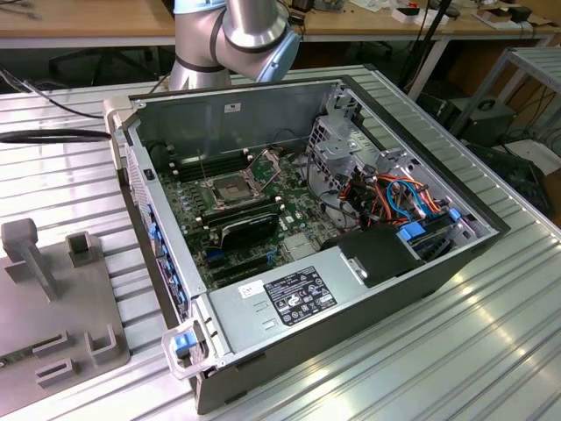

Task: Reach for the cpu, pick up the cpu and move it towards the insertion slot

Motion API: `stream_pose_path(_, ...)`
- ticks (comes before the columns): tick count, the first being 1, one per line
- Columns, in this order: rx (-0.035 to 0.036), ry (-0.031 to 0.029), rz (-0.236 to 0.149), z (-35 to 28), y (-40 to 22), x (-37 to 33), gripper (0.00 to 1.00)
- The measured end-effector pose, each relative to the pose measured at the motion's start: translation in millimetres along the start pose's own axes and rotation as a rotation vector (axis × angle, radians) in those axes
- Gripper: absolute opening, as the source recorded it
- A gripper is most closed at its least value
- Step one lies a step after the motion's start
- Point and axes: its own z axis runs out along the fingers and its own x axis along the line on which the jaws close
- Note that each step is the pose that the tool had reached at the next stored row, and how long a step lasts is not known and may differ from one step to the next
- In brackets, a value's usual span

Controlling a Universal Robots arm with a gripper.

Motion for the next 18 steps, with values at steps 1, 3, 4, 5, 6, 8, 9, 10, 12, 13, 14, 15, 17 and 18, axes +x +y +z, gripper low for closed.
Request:
stream_pose_path(1,0.0,0.0004,0.003,3.1,-0.3,-0.9,0.72)
stream_pose_path(3,-0.0001,0.0004,0.007,6.5,-0.6,-2.5,0.72)
stream_pose_path(4,-0.0002,0.0002,0.011,8.7,-0.6,-2.8,0.72)
stream_pose_path(5,-0.0002,0.0001,0.014,10.5,-0.9,-2.9,0.72)
stream_pose_path(6,-0.0001,0.0,0.016,12.3,-1.8,-2.9,0.72)
stream_pose_path(8,-0.0001,-0.0002,0.019,15.5,-3.9,-2.8,0.72)
stream_pose_path(9,-0.0002,-0.0003,0.021,16.7,-4.8,-2.7,0.72)
stream_pose_path(10,-0.0002,-0.0004,0.022,17.4,-5.4,-2.7,0.72)
stream_pose_path(12,-0.0001,-0.0004,0.023,17.6,-5.4,-2.7,0.72)
stream_pose_path(13,0.0,-0.0003,0.023,17.6,-5.5,-2.7,0.72)
stream_pose_path(14,0.0,-0.0003,0.022,17.6,-5.6,-2.7,0.72)
stream_pose_path(15,0.0,-0.0003,0.022,17.7,-5.7,-2.7,0.72)
stream_pose_path(17,-0.0001,-0.0003,0.022,17.7,-5.7,-2.7,0.72)
stream_pose_path(18,0.0,-0.0003,0.022,17.7,-5.7,-2.7,0.72)
